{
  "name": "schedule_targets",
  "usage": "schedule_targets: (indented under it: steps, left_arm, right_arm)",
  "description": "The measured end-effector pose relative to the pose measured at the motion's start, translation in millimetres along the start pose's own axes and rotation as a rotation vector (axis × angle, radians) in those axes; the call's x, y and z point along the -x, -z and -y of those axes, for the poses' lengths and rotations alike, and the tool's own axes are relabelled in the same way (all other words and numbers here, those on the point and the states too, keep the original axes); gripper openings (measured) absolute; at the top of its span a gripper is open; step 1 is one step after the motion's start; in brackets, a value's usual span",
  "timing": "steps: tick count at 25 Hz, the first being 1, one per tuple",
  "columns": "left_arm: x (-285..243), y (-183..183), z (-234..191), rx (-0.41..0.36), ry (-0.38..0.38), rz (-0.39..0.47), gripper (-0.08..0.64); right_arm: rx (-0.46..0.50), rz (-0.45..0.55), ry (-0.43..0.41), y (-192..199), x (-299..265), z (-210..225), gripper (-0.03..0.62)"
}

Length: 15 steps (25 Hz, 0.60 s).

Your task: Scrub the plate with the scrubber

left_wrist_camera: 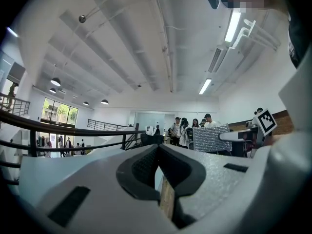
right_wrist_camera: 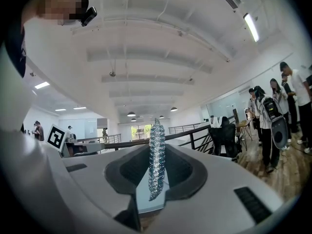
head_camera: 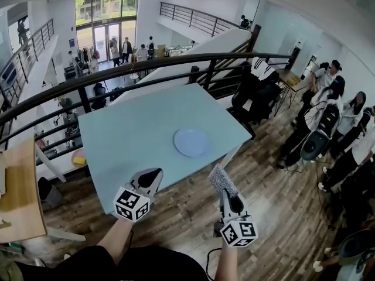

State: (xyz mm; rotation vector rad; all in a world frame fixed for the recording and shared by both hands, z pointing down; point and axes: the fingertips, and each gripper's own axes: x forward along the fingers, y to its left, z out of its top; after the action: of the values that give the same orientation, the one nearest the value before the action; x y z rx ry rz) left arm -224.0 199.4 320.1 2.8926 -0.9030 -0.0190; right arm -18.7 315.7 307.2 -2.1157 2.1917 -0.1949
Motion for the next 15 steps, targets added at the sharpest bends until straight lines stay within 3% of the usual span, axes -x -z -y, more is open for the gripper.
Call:
schedule_targets:
  steps: [15]
  left_arm:
    - [34, 21, -38, 0.027, 0.024, -0.031, 0.008]
  right_arm:
    - [0.013, -0.017, 0.033, 15, -10, -41, 0.087]
